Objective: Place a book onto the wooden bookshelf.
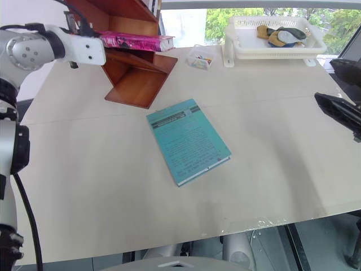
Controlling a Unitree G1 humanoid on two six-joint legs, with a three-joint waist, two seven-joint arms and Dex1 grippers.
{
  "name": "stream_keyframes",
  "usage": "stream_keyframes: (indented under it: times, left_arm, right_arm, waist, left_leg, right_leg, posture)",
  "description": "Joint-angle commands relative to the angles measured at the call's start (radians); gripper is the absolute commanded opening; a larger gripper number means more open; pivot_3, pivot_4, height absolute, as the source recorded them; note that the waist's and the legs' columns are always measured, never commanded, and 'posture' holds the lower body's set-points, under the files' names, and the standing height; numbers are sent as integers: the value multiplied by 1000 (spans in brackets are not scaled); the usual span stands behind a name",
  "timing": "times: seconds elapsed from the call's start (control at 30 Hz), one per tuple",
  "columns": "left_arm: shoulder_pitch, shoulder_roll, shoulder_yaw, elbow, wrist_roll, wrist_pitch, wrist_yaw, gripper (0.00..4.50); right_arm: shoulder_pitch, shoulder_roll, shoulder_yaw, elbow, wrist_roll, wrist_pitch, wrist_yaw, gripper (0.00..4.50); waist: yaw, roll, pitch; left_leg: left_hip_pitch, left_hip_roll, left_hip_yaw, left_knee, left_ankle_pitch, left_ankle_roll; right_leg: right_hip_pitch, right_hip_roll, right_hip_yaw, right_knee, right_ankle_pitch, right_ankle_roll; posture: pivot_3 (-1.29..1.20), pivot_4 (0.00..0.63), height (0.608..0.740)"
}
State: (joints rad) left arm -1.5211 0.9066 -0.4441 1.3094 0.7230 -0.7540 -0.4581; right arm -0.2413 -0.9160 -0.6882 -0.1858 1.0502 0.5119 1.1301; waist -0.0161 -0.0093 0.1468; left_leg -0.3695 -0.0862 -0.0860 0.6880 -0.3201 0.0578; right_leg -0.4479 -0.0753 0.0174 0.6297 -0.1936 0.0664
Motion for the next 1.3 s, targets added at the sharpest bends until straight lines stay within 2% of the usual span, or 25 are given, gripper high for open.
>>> stream_keyframes:
  times: [0.03, 0.1, 0.37, 0.93, 1.17, 1.3]
  left_arm:
    - [-48, 22, 22, 12, -18, 33, 13, 205]
    - [-51, 23, 18, 12, -13, 44, 16, 1204]
    - [-57, 38, -3, 15, 15, 85, 8, 4468]
    - [-48, 70, 35, 6, -23, 84, -46, 4468]
    - [-34, 114, 129, -26, -155, 52, -183, 4468]
    - [-2, 142, 215, -60, -277, 46, -319, 4468]
  right_arm:
    - [2, -12, -36, -22, 2, -15, 7, 4500]
    - [2, -11, -34, -21, -1, -16, 8, 4500]
    - [0, -7, -31, -19, -9, -19, 9, 4500]
    - [1, 9, -20, -26, -15, -30, 4, 4500]
    - [34, -3, -40, -41, -6, -12, 7, 4500]
    - [59, -21, -45, -34, -6, 5, 28, 4500]
  waist:
    - [0, 0, 0]
    - [0, 0, 0]
    - [3, 0, 0]
    - [3, 0, 0]
    - [1, 0, 0]
    - [2, 0, 0]
  left_leg:
    - [0, 0, 0, 0, 0, 0]
    - [0, 0, 0, 0, 0, 0]
    - [0, -1, 0, 0, 0, 0]
    - [0, -1, 0, 1, 0, 0]
    - [0, -1, 0, 1, 0, 0]
    - [0, -1, 0, 1, 0, 0]
  right_leg:
    - [0, 0, 0, 0, 0, 0]
    - [0, 0, 0, 1, 0, 0]
    - [-1, -1, 0, 7, 0, 0]
    - [-1, -1, -1, 8, 0, 0]
    - [-1, -1, -1, 8, 0, 0]
    - [-1, -1, -1, 8, 0, 0]
  posture:
    - [0, 150, 740]
    - [0, 150, 740]
    - [0, 150, 740]
    - [0, 150, 740]
    - [0, 150, 740]
    - [0, 150, 740]
